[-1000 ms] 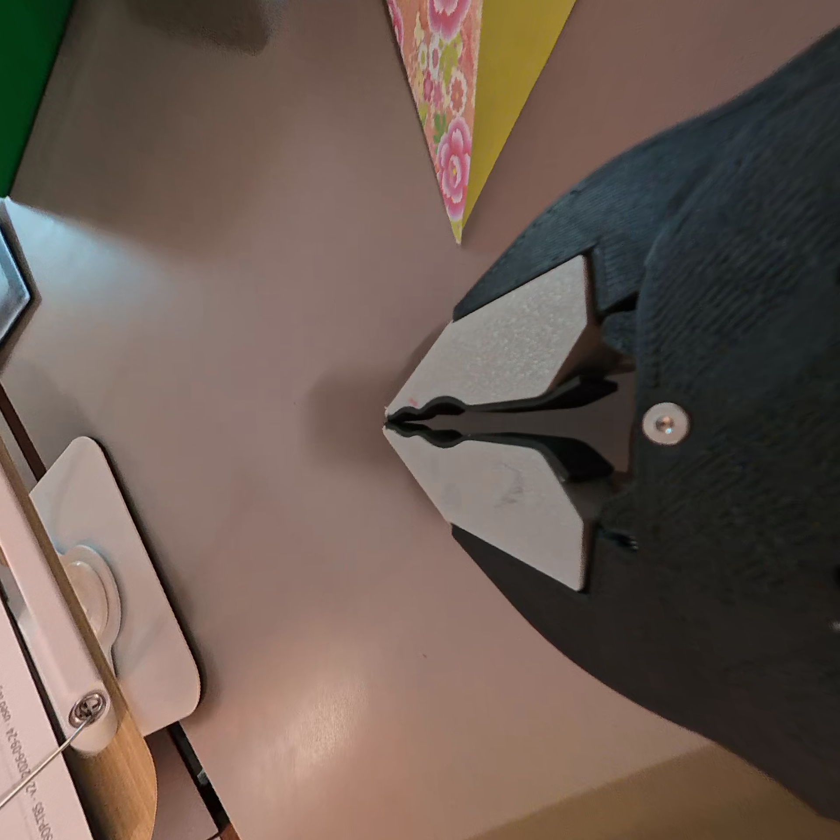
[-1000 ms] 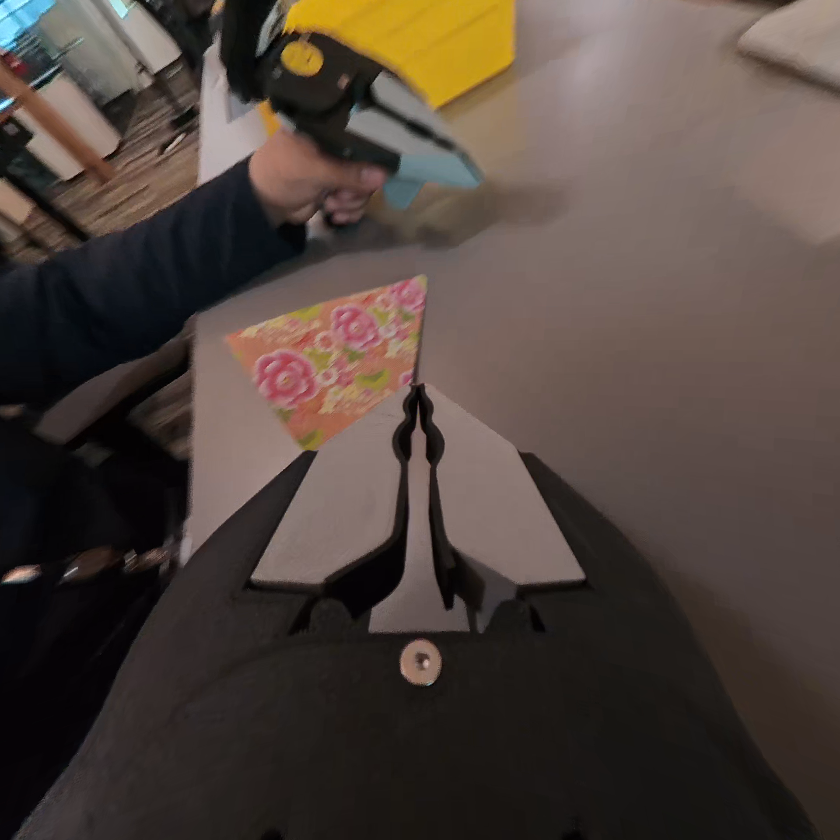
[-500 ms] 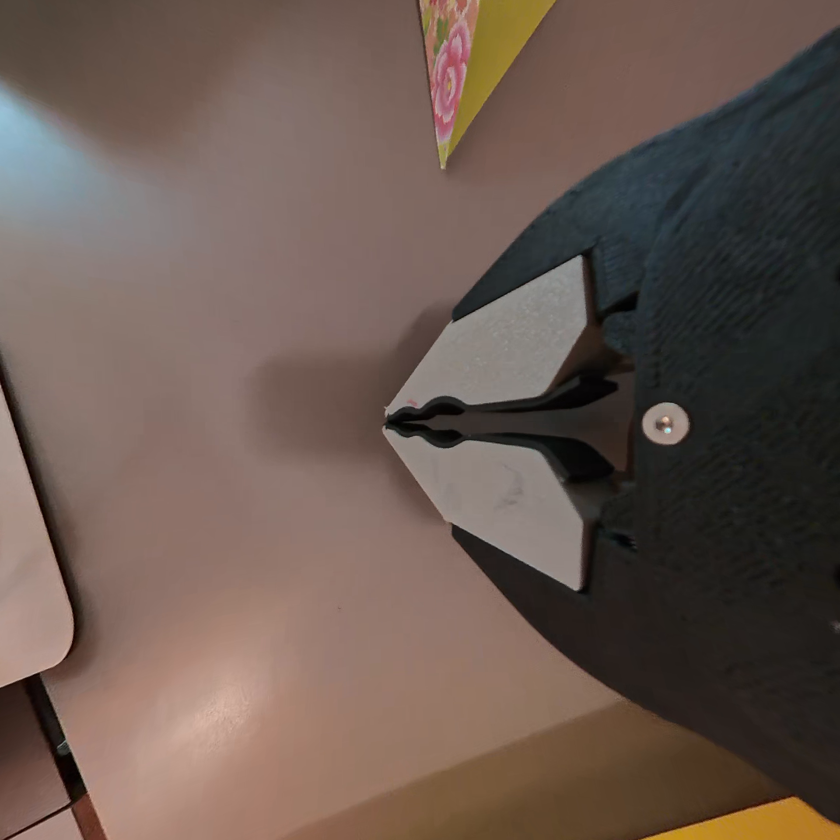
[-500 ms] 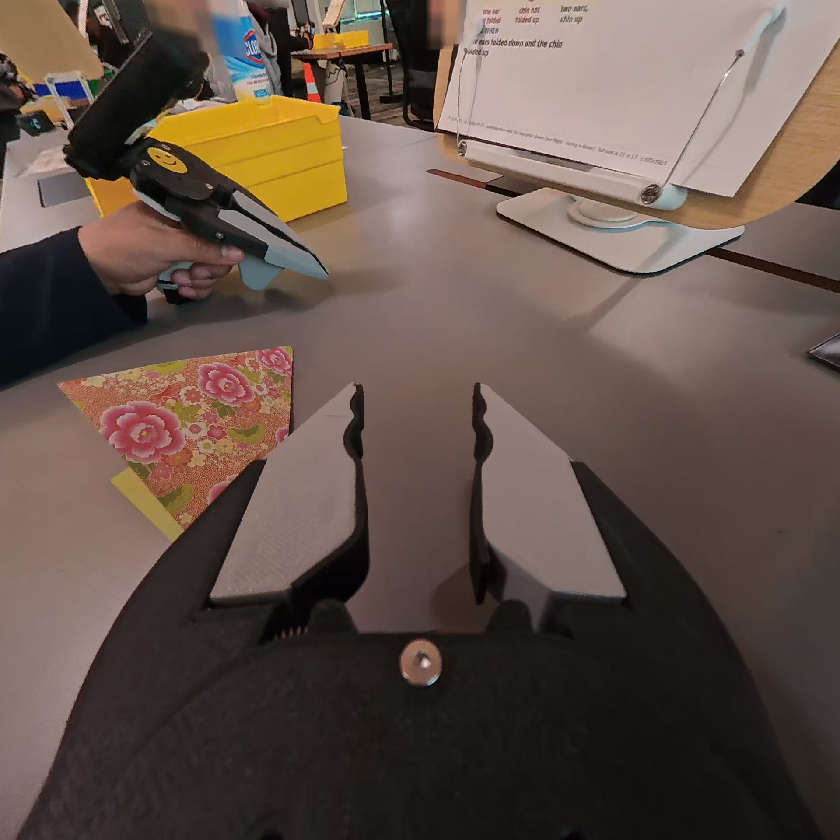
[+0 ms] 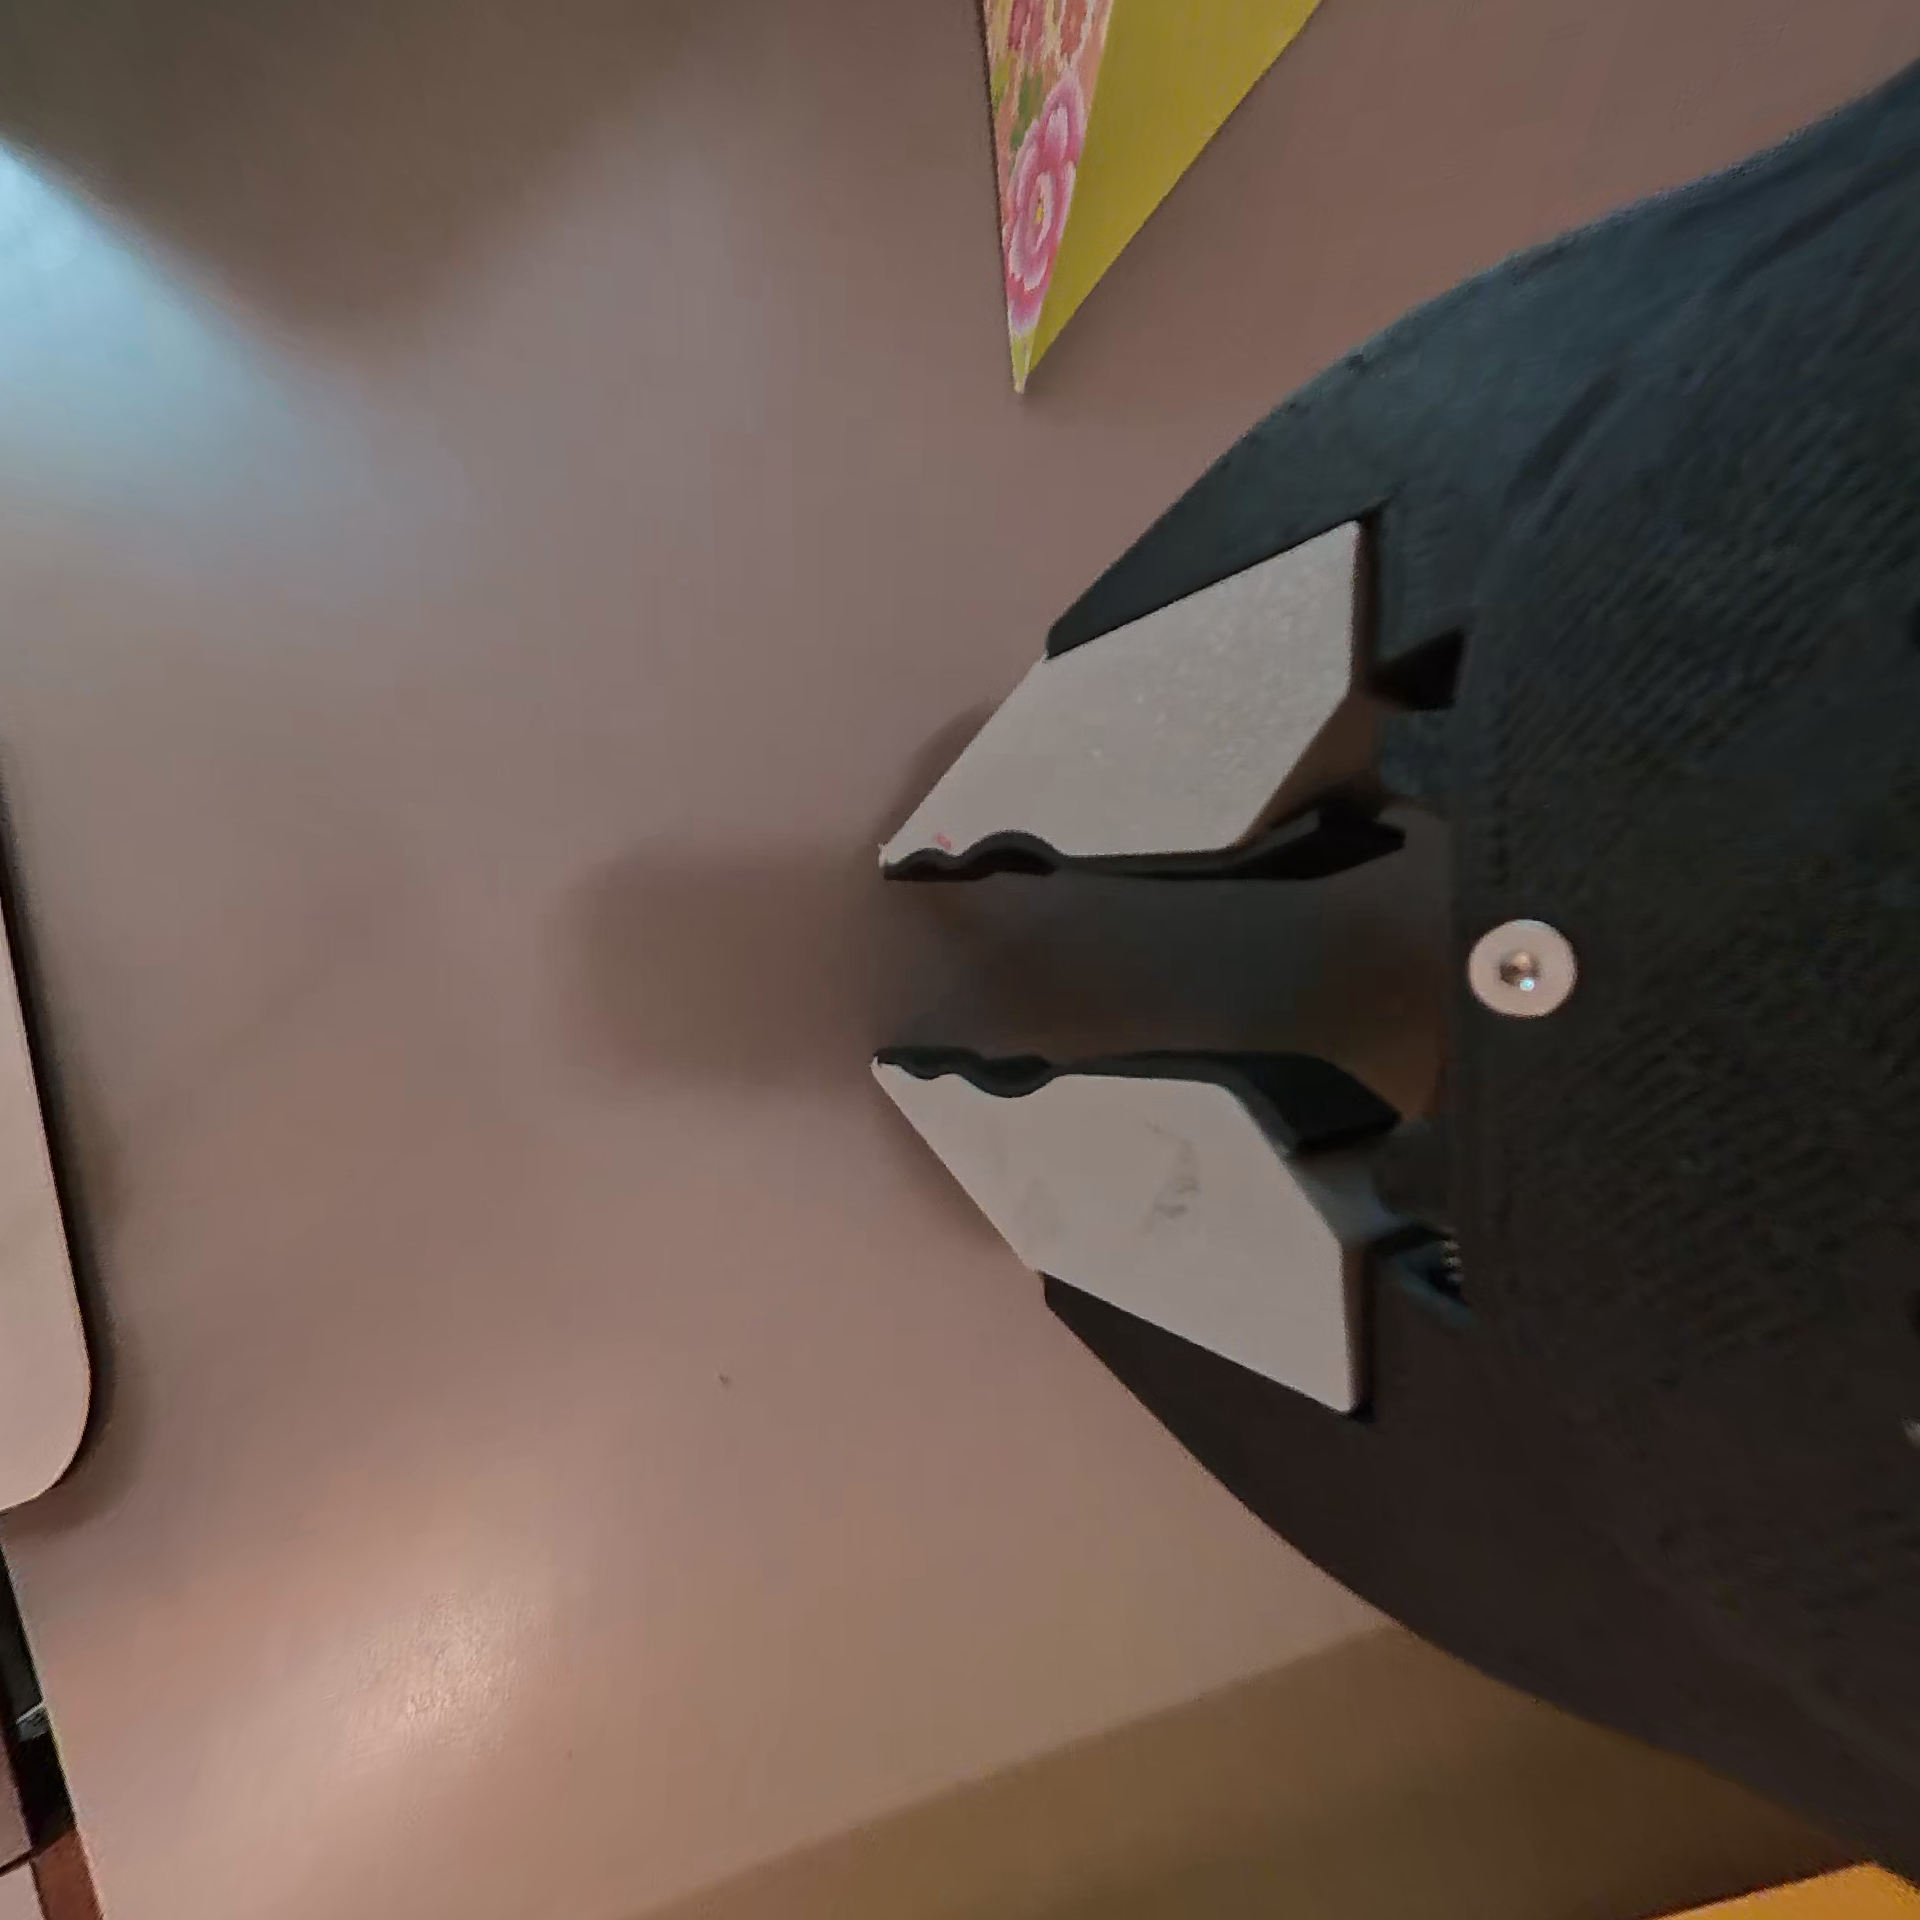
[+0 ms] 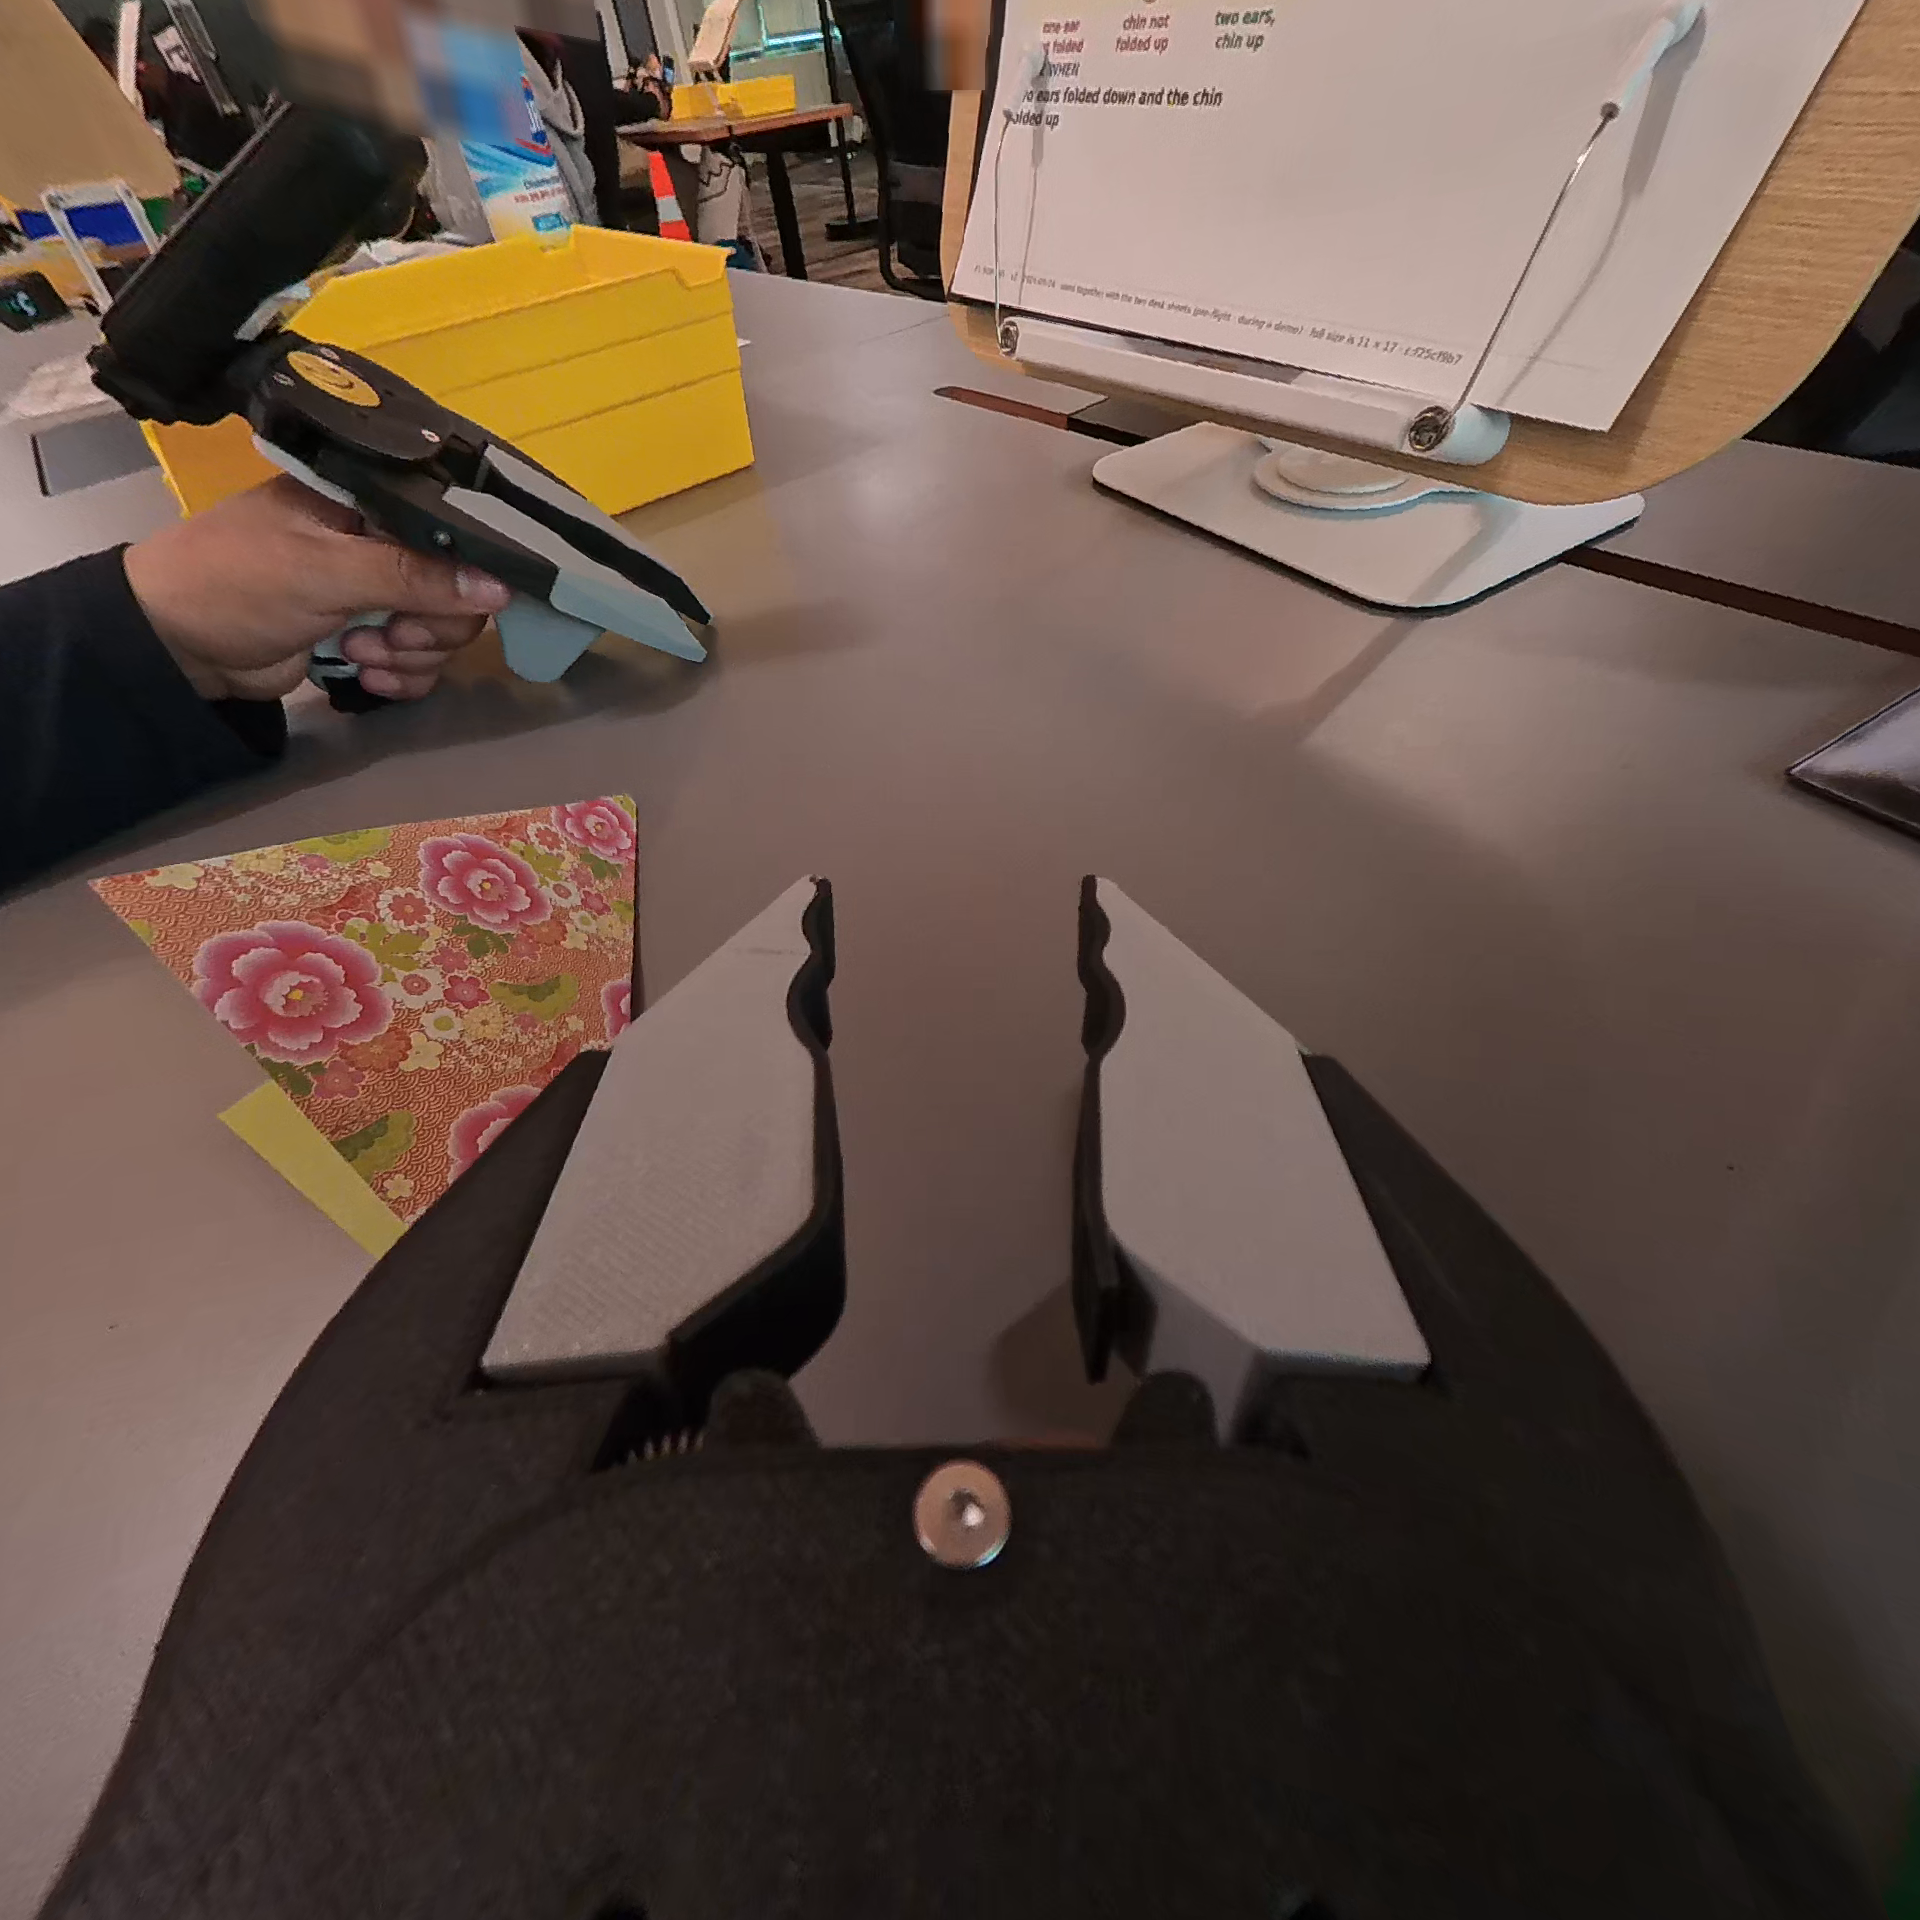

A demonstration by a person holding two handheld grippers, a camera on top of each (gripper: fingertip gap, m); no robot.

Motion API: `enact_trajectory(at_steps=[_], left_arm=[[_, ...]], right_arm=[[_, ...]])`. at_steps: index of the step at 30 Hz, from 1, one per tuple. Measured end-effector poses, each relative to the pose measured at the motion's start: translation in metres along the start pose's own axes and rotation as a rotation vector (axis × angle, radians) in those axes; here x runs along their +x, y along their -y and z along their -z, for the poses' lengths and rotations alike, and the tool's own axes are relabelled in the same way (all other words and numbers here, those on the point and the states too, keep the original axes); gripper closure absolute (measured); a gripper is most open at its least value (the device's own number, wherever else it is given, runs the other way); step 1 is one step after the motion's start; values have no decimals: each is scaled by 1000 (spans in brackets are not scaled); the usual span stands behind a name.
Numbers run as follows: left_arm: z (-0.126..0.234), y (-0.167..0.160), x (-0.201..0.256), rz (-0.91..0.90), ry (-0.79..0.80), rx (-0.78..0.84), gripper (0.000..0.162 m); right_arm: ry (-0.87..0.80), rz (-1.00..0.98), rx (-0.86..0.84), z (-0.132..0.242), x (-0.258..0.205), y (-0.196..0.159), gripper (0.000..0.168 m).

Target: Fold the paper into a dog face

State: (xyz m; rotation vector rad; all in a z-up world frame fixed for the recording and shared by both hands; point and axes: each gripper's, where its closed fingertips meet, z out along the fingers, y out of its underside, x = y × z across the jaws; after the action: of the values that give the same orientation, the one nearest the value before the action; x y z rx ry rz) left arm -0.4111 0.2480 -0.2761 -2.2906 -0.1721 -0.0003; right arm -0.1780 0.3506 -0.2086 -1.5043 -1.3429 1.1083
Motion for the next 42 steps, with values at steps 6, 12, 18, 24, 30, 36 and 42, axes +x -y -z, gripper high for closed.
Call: enact_trajectory(at_steps=[6,12,18,24,30,36,42], left_arm=[[0,-2,2,-54,30,-8,128],[0,-2,4,-51,16,-8,131],[0,-2,4,-61,21,-8,131],[0,-2,6,-71,19,-8,133],[19,19,30,-81,-94,160,135],[66,42,151,-292,-508,198,133],[51,-21,224,-680,-631,-220,136]], right_arm=[[-4,3,-10,-1,0,-2,124],[-4,6,-21,-2,0,-3,124],[-10,8,-31,-2,1,-4,124],[-16,16,-49,-3,1,-7,124],[12,-6,-74,-4,0,-11,125],[83,4,-68,-4,-13,-10,126],[130,31,-97,-7,-25,-14,129]])
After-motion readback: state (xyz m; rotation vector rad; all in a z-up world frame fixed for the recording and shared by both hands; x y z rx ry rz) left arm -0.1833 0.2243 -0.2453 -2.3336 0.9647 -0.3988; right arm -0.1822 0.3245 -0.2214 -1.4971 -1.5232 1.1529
